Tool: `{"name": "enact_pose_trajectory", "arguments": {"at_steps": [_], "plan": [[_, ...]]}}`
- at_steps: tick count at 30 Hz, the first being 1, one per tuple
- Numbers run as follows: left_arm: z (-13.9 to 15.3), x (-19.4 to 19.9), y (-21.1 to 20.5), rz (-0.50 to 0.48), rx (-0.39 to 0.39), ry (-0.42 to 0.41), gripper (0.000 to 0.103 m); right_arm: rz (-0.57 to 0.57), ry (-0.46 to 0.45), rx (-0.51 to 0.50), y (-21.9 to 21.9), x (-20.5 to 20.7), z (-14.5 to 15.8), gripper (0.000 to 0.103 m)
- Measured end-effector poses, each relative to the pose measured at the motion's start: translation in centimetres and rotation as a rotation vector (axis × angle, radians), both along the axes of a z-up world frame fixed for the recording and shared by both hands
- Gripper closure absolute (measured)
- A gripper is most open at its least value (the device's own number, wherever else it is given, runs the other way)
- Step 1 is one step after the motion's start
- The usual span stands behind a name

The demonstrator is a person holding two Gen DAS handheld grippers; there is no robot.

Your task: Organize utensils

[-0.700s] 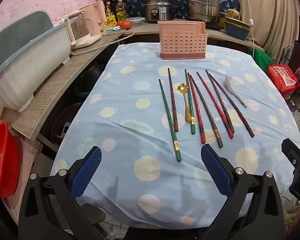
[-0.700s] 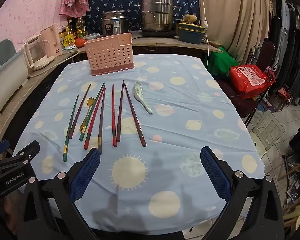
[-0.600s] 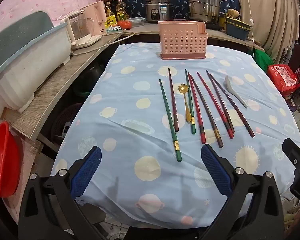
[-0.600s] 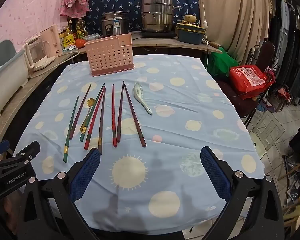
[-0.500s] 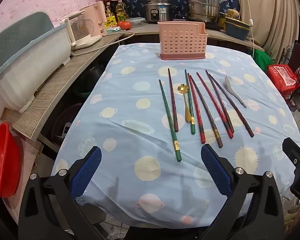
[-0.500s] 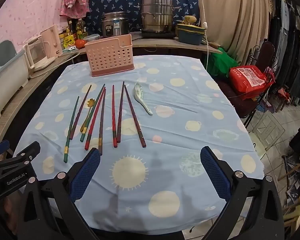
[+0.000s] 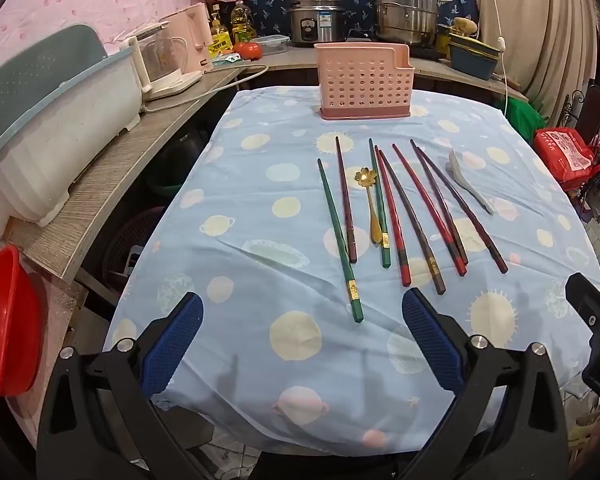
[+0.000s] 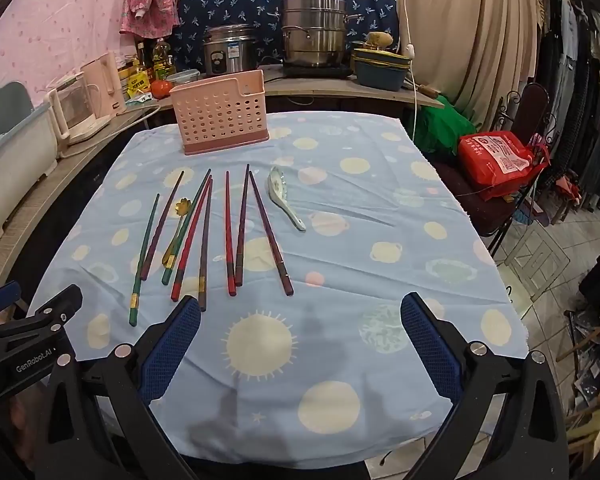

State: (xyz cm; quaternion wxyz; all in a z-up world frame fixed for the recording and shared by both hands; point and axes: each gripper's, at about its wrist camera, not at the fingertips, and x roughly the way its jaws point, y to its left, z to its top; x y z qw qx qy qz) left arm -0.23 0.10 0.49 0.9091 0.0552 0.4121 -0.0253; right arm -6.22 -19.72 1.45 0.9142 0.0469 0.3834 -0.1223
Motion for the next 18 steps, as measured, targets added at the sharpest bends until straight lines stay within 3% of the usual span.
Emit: {"name": "enact_pose_trajectory", "arguments": {"at_steps": [18], "plan": [[-0.09,-0.01,0.45,0.002,-0.001,0.001,0.008,0.001,-0.001,-0.002,0.57,0.13,0.40,0.007]]}}
